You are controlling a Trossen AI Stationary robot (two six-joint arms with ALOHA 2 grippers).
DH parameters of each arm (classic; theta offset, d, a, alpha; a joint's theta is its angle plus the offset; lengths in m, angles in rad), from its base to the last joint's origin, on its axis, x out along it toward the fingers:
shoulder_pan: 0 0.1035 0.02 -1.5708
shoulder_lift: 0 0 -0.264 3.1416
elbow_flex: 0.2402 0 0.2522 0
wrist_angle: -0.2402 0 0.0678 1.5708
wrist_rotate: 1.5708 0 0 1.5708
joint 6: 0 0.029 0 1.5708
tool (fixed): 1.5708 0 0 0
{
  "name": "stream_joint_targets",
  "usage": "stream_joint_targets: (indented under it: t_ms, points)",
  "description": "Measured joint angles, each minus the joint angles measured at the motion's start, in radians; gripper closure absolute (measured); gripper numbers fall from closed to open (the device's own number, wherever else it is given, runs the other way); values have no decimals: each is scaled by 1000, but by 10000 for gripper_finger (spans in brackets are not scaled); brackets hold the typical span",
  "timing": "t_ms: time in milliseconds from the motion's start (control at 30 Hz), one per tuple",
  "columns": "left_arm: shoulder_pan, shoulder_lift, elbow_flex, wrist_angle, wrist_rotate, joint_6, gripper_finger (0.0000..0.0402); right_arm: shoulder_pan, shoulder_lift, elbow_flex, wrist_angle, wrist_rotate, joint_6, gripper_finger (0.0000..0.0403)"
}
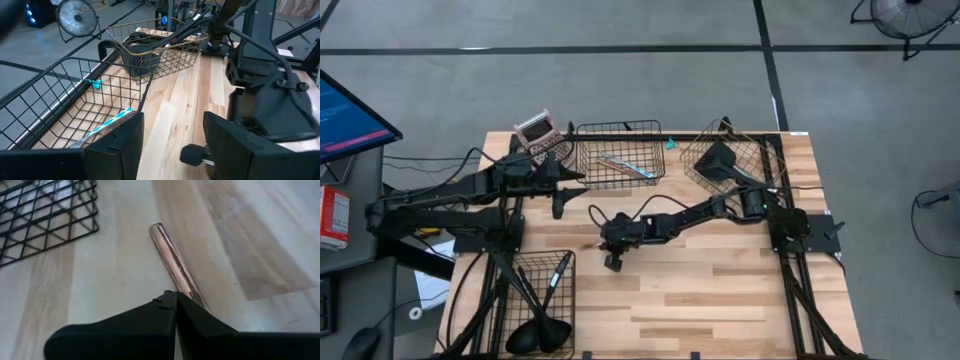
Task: Pick & Place Kitchen Items
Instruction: Put the brown knife into the top black wire basket
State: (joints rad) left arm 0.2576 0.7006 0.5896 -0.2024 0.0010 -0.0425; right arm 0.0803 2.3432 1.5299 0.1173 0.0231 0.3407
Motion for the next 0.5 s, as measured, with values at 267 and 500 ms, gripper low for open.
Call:
stream_joint_targets:
  t_ms: [267,500]
  points:
    - [0,0,0,-64,0,0,215,-18,-2,0,-6,9,34,403]
    - [0,0,-51,-83,0,0,215,-20,-2,-1,1,10,12,403]
